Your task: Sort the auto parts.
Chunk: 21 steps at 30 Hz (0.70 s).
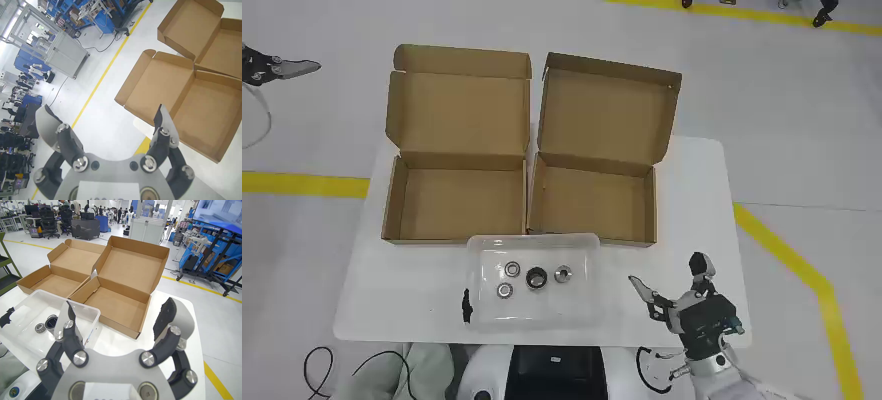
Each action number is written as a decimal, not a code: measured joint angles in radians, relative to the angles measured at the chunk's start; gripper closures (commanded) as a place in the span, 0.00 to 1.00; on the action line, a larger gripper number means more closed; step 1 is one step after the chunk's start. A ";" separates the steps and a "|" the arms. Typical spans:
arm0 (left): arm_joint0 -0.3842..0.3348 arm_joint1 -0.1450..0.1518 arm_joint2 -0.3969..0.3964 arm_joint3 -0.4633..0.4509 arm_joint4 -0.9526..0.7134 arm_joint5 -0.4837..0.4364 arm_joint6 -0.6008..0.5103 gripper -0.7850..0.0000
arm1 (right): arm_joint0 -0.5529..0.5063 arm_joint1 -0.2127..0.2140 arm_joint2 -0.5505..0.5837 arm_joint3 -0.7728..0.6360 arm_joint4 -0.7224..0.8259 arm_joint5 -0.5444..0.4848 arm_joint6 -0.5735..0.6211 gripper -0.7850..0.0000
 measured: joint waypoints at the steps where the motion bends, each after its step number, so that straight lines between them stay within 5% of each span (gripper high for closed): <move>1: 0.000 0.000 0.000 0.000 0.000 0.000 0.000 0.00 | 0.000 0.000 0.000 0.000 0.000 0.000 0.000 0.00; 14: 0.000 0.000 0.000 0.000 0.000 0.000 0.000 0.00 | 0.002 0.000 -0.001 0.002 -0.002 -0.001 0.002 0.00; 21: 0.000 0.000 0.000 0.000 0.000 0.000 0.000 0.00 | 0.091 0.002 -0.071 0.057 -0.049 0.002 0.109 0.00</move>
